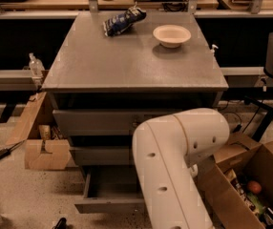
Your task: Open bottom drawer
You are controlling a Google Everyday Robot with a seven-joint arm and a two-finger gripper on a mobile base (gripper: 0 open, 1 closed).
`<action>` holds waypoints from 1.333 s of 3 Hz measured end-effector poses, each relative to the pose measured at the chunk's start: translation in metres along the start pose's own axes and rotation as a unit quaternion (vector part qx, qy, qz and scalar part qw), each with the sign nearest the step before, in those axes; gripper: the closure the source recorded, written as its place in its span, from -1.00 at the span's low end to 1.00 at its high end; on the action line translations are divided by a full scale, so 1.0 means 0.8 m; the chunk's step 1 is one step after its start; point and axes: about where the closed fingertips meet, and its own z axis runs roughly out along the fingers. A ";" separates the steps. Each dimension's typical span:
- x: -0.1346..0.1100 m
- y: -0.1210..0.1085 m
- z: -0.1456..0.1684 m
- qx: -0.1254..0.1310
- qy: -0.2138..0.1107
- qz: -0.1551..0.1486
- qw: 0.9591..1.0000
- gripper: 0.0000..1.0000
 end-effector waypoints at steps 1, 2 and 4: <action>0.006 0.004 0.034 -0.004 -0.026 0.012 1.000 1.00; 0.009 -0.008 0.068 0.017 -0.069 0.013 0.997 1.00; 0.003 -0.013 0.103 0.009 -0.090 0.015 0.996 1.00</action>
Offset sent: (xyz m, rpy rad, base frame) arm 0.0328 -0.0139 -0.0640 0.2091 -0.0872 0.0047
